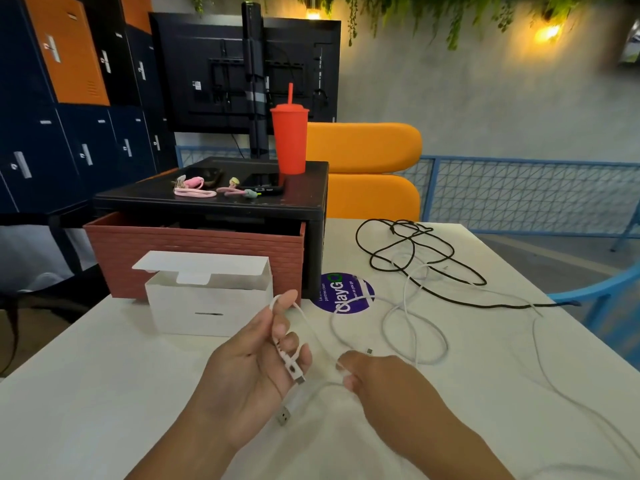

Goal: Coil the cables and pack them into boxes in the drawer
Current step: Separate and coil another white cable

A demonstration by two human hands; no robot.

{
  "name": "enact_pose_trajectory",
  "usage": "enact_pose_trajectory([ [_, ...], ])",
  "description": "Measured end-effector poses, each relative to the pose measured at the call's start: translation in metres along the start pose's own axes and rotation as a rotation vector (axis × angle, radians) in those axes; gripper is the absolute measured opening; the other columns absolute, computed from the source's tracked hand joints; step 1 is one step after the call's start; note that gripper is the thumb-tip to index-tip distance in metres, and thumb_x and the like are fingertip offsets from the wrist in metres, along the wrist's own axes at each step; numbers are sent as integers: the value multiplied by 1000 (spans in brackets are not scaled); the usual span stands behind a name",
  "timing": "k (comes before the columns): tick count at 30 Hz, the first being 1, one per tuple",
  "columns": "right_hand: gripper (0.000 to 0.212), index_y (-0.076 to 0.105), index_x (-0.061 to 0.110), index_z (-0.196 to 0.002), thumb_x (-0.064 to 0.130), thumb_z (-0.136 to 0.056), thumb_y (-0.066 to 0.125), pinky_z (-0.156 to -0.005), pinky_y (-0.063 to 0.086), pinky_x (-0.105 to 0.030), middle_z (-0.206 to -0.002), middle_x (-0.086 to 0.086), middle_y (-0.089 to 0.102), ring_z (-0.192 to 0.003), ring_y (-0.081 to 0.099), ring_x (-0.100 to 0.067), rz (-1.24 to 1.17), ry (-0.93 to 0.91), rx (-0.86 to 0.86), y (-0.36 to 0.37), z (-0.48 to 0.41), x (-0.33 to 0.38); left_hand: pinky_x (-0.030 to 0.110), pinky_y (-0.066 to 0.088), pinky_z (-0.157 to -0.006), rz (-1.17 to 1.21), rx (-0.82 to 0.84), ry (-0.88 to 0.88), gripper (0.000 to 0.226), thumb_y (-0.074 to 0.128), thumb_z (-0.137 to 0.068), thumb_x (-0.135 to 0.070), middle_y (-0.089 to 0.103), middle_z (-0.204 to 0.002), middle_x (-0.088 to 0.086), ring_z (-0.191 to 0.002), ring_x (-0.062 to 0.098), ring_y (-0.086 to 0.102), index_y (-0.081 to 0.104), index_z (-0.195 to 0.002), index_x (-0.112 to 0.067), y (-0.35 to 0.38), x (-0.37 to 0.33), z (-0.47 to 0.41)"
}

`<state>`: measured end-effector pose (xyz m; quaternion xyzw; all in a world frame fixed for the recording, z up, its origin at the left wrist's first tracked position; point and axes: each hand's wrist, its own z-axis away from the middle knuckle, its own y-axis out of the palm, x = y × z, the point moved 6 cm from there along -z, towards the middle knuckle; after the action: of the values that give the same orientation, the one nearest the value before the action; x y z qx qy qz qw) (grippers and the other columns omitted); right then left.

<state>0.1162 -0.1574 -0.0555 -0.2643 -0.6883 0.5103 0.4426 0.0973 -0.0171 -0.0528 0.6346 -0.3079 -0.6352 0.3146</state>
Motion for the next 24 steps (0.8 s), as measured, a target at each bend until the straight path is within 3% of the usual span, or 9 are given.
enact_pose_trajectory([
  [4,12,45,21,-95,27,-99,34,-62,30,-30,-72,-3,44,-77,44,-28,107,-122,79,7,6,23,27,56,-72,-173,0,134,41,44,-85,-22,63,-69,-2,-71,11,66,55,-122,-9,5,1,2],
  [7,18,50,17,-107,27,-98,38,-62,30,-30,-98,-13,58,-87,52,-32,130,-191,142,12,9,37,30,50,-90,-429,-40,228,33,49,-85,-23,71,-99,0,-100,11,66,60,-116,-28,6,-3,3],
  [10,18,50,19,-108,29,-97,40,-68,33,-32,-105,-13,59,-91,54,-32,88,-265,133,6,13,42,25,38,-101,-1014,-5,361,24,52,-90,-35,65,-117,-13,-117,0,53,62,-105,-51,11,-7,7],
  [12,14,51,23,-93,35,-95,42,-62,32,-32,-97,-3,60,-90,54,-29,39,-353,25,-9,16,42,10,37,-93,-1146,92,356,28,48,-93,-31,67,-101,-27,-107,-10,54,53,-120,-38,13,0,8],
  [14,16,48,27,-81,40,-90,47,-56,30,-25,-94,3,56,-78,52,-17,-25,-429,-88,-24,17,39,5,39,-82,-1113,210,249,34,47,-87,-29,70,-92,-21,-96,-8,60,50,-120,-33,13,13,9],
  [17,19,53,30,-79,48,-78,49,-49,29,-13,-72,8,57,-65,49,-7,-45,-404,-262,-38,13,21,11,42,-68,-1032,309,126,25,46,-84,-27,65,-64,-7,-63,4,57,65,-101,-29,17,24,11],
  [19,25,54,31,-82,53,-74,45,-53,35,-14,-75,10,58,-69,50,-6,-131,-331,-360,-44,11,13,18,42,-66,-949,330,50,29,51,-83,-35,50,-49,-6,-47,8,41,68,-88,-12,18,27,10],
  [21,28,56,32,-88,54,-75,43,-54,36,-12,-75,10,58,-70,51,-7,-203,-314,-406,-46,10,12,23,45,-63,-803,310,-64,46,56,-73,-43,36,-41,-6,-41,8,30,65,-82,1,14,27,11],
  [24,29,58,42,-94,58,-79,40,-60,42,-16,-69,13,55,-74,54,-7,-359,-316,-338,-40,7,16,25,45,-53,-554,335,-193,29,69,-66,-38,29,-38,-9,-35,6,25,68,-65,-8,16,28,16],
])
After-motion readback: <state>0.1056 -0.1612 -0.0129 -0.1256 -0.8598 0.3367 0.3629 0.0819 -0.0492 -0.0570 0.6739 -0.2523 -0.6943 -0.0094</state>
